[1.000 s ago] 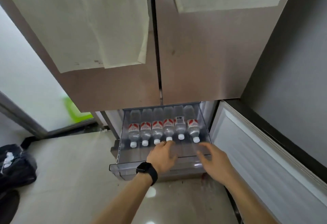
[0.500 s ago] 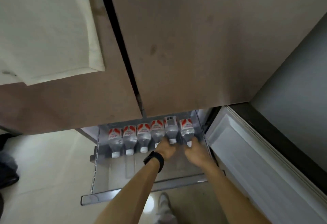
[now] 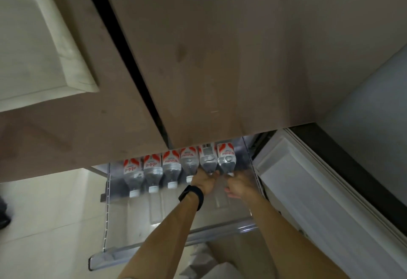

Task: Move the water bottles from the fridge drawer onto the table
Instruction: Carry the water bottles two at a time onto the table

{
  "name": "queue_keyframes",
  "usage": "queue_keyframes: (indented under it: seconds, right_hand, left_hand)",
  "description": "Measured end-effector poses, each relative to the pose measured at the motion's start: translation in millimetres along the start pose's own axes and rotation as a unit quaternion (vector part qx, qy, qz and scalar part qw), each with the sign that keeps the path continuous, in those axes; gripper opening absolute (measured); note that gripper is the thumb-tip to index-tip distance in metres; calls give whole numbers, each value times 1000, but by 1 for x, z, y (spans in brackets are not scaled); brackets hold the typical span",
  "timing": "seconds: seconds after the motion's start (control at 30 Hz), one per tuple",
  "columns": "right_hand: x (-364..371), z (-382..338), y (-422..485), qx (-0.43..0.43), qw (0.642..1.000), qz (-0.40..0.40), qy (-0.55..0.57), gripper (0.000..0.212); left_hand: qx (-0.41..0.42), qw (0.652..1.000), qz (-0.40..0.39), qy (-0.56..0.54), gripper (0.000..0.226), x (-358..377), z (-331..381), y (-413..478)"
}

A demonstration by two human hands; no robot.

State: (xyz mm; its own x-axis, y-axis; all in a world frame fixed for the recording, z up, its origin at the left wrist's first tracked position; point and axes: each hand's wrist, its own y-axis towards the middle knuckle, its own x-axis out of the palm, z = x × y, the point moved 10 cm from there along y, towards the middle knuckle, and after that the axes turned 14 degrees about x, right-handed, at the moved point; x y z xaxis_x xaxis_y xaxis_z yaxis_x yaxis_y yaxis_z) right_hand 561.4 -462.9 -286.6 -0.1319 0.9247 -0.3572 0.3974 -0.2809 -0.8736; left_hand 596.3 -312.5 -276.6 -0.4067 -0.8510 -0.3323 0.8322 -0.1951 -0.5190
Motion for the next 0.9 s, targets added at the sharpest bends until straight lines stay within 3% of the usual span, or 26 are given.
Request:
queue_keyframes:
  seconds: [0.07, 0.2, 0.3, 0.4, 0.57, 0.77, 0.9]
  right_hand:
    - [6, 2, -18, 33, 998, -56, 14, 22]
    - [5, 4, -47, 23, 998, -65, -2, 30]
    - [-7, -4, -68, -52, 998, -10, -39, 53]
    - [-28, -13, -99, -125, 983, 75, -116, 65]
    - [-46, -10, -143, -173, 932, 166, -271, 65]
    - [-77, -27, -183, -257, 860, 283, -339, 53]
    - [-69, -42, -192, -330, 823, 274, -373, 49]
  left_hand:
    - [-2, 1000, -14, 19, 37, -5, 6, -9]
    - [-13, 994, -68, 79, 29, -11, 23, -32]
    - [-19, 986, -95, 134, 29, -18, 30, -51]
    - [3, 980, -70, 185, 38, -35, 40, -67]
    - [64, 943, -6, 326, 52, -67, 73, -98]
    - [122, 870, 103, 467, 35, -97, 131, -139]
    - [154, 856, 108, 482, 36, -94, 141, -143]
